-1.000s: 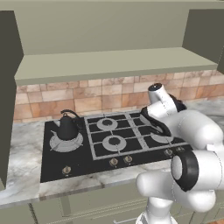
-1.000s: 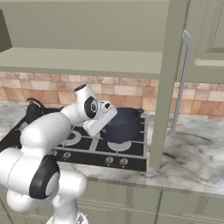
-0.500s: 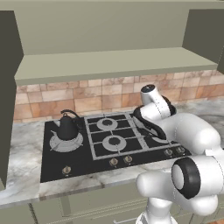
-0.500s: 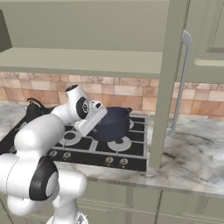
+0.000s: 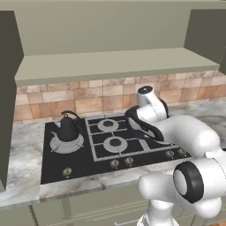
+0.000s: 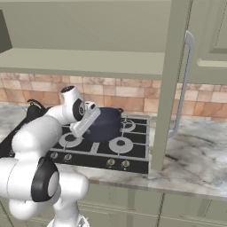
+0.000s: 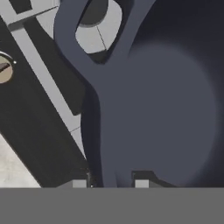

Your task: Pick the kettle from the cabinet and place it on a stove burner. Then pick the pot from the counter and place it on another stove burner. Finally, turn both burners on.

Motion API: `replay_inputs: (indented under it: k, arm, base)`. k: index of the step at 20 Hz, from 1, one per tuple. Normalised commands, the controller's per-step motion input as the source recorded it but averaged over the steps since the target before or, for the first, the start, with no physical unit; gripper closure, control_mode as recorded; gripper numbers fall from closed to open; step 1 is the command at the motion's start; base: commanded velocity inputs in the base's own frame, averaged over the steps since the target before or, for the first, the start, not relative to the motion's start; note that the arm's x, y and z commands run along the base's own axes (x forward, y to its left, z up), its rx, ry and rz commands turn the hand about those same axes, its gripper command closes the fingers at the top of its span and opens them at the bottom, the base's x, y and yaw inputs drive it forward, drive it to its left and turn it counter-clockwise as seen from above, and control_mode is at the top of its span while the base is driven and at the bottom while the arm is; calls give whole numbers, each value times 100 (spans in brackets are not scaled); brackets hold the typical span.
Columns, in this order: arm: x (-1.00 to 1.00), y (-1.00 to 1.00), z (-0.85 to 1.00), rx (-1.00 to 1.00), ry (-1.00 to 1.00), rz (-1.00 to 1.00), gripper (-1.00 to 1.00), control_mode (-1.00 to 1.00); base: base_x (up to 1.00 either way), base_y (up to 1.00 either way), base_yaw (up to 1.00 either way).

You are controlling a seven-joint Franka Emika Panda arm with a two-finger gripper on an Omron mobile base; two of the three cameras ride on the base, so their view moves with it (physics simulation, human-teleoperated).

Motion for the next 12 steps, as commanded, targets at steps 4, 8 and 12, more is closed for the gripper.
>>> replay_inputs:
  k: [4, 8, 12]
  arm:
    - [20, 31, 0, 5, 0, 9, 100, -100]
    - [9, 6, 0, 1, 1, 11, 100, -100]
    - [19, 7, -1, 0, 0, 12, 100, -100]
  base:
    - [0, 0, 0]
    - [0, 0, 0]
    - [0, 0, 0]
